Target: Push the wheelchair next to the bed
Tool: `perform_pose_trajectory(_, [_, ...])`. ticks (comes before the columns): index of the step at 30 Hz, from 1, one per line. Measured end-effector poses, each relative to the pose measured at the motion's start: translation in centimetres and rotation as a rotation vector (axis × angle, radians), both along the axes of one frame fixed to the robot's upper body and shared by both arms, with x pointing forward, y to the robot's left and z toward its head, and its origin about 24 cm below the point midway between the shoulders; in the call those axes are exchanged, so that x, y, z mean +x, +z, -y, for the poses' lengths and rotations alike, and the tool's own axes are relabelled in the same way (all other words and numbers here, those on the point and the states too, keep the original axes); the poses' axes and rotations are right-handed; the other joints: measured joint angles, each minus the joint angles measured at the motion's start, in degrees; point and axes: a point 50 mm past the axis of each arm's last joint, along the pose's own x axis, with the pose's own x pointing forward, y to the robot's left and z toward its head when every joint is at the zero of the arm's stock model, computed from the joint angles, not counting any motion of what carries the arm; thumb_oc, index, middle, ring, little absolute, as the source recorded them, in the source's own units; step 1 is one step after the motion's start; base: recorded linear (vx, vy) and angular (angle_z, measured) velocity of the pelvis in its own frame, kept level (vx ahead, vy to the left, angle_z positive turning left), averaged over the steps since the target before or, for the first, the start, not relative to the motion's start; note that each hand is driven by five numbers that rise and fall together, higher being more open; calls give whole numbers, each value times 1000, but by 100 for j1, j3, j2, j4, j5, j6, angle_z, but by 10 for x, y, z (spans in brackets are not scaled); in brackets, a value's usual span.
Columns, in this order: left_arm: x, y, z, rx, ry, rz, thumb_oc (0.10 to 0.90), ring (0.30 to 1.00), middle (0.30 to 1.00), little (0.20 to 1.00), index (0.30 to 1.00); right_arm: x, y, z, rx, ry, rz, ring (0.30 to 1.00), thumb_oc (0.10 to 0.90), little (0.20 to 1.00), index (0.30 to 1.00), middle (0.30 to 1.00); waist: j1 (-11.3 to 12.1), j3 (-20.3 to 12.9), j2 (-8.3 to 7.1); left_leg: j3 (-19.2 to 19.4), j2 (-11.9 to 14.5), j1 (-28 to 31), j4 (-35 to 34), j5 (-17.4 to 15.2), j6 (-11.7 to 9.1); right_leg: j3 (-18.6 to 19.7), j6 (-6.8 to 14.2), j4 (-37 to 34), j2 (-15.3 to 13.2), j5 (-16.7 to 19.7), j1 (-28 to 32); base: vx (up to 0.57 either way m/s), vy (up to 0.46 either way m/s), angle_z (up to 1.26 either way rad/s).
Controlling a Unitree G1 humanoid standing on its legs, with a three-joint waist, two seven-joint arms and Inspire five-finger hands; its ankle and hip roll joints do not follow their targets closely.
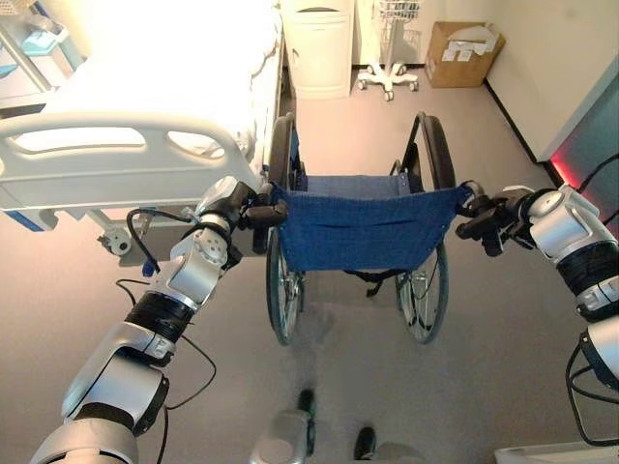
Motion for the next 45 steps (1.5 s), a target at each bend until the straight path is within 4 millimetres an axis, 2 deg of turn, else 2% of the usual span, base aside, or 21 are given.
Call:
perform_pose_trajectory(2, [-4,2,-4,-3,1,7,400,300,300,300,300,0,-4,-2,17,3,-8,300,400,300,300,300,298,11,195,310,289,-141,68,-8,9,138,-72,78,244,-132,152,386,65,-102])
perform_pose_trajectory(5, [-10,6,-27,35,44,-4,400,300,300,300,300,5,-15,-22,65,48,-25,300,400,300,300,300,397,-77,13,832,455,-75,1235,-273,439,-181,52,166,43,-462,396,415,86,-62])
perform_pose_trajectory(6, [-9,6,-29,35,44,-17,400,300,300,300,300,5,-22,-26,98,52,-32,300,400,300,300,300,395,-238,-19,888,538,202,1164,-582,645,-371,229,597,-54,-694,353,414,73,-18])
perform_pose_trajectory(8, [-5,18,-32,40,61,19,400,300,300,300,300,6,-21,-30,137,48,-2,300,400,300,300,300,191,-280,-109,936,478,410,861,-447,1211,-525,625,1664,-242,-1080,-133,376,39,23])
perform_pose_trajectory(10, [1,26,-34,42,75,35,400,300,300,300,300,7,-20,-31,145,44,13,300,400,300,300,300,108,-294,-120,882,493,544,555,-359,1236,-486,976,2691,-313,-850,-592,342,-8,18])
perform_pose_trajectory(12, [5,22,-29,37,66,22,400,300,300,300,300,5,-26,-29,166,32,2,300,400,300,300,300,-60,-287,-87,690,286,951,172,-276,1301,-519,1061,3195,-570,-795,-799,343,-91,28])
perform_pose_trajectory(16, [11,16,-27,-2,70,10,400,300,300,300,300,5,-21,-28,163,26,35,300,400,300,300,300,-403,-146,260,-502,17,1370,8,-314,1357,-161,1031,1987,-663,-640,-1360,328,-135,31])
perform_pose_trajectory(19, [14,14,-24,-46,77,22,400,300,300,300,300,6,-15,-24,154,19,51,300,400,300,300,300,-644,-96,217,-904,-265,1482,58,-415,1379,10,1163,1283,-858,76,-1946,600,-165,66])
perform_pose_trajectory(21, [15,10,-20,-62,72,17,400,300,300,300,300,4,-13,-19,147,6,48,300,400,300,300,300,-915,-78,185,-1312,-449,1653,98,-547,1353,182,1272,57,-856,577,-2022,541,-196,88])
perform_pose_trajectory(25, [11,-1,-16,-73,52,3,400,300,300,300,300,1,-10,-13,128,-13,26,300,400,300,300,300,-1054,-84,33,-1614,-667,1911,243,-933,1409,430,1173,-120,-857,921,-1999,389,-244,58])
perform_pose_trajectory(27, [10,3,-13,-64,32,23,400,300,300,300,300,-2,-2,-8,116,-11,28,300,400,300,300,300,-1135,-176,-49,-1906,-672,1835,443,-1138,1203,488,1127,211,-780,944,-1837,369,-302,82])
perform_pose_trajectory(29, [12,7,-11,-63,22,43,400,300,300,300,300,-1,6,-6,109,-13,49,300,400,300,300,300,-1198,-178,-77,-2020,-635,1773,624,-1282,1003,463,748,287,-770,1461,-1738,372,-241,77])
perform_pose_trajectory(33, [16,12,-1,-91,21,84,400,300,300,300,300,-2,19,1,87,-27,80,300,400,300,300,300,-1287,-190,59,-946,586,1793,558,-1483,645,-187,235,590,-573,1038,-1732,341,-189,77])
perform_pose_trajectory(34, [16,10,0,-94,23,86,400,300,300,300,300,-1,21,2,82,-27,86,300,400,300,300,300,-1305,-192,62,-834,924,1901,766,-1466,406,-325,172,641,-585,931,-1691,301,-150,55])
perform_pose_trajectory(37, [16,2,8,-107,15,71,400,300,300,300,300,-3,25,9,64,-35,97,300,400,300,300,300,-1532,-208,112,-366,1613,2182,1499,-751,-272,-668,85,707,-694,606,-1476,285,-128,64])
perform_pose_trajectory(38, [16,0,11,-111,10,68,400,300,300,300,300,-4,25,10,60,-38,96,300,400,300,300,300,-1543,-226,143,-358,1656,2266,1575,-528,-329,-706,86,735,-694,539,-1464,385,-192,50])
perform_pose_trajectory(39, [16,-3,13,-121,9,62,400,300,300,300,300,-5,25,12,51,-44,94,300,400,300,300,300,-1562,-284,245,-464,1696,2375,1689,176,-389,-736,129,804,-623,481,-1457,371,-192,29])
perform_pose_trajectory(41, [17,-7,13,-129,28,60,400,300,300,300,300,-3,17,10,50,-51,73,300,400,300,300,300,-1476,-227,51,-840,1521,2090,2325,435,-691,-441,29,717,-551,352,-1241,476,-193,12])
perform_pose_trajectory(43, [18,-8,12,-127,35,55,400,300,300,300,300,-1,9,5,41,-54,51,300,400,300,300,300,-1445,-184,-176,-761,1042,1529,2671,-320,-524,-47,11,497,-612,375,-1043,437,-95,12])
perform_pose_trajectory(44, [18,-12,16,-127,22,44,400,300,300,300,300,-2,5,8,29,-71,31,300,400,300,300,300,-1438,-134,-323,-556,561,906,2546,-541,-208,131,22,347,-647,413,-854,625,-50,-1])
perform_pose_trajectory(45, [18,-14,19,-121,9,39,400,300,300,300,300,-3,3,10,19,-83,24,300,400,300,300,300,-1248,-105,-245,-251,388,529,2176,-551,-191,245,4,344,-595,376,-776,632,4,-45])
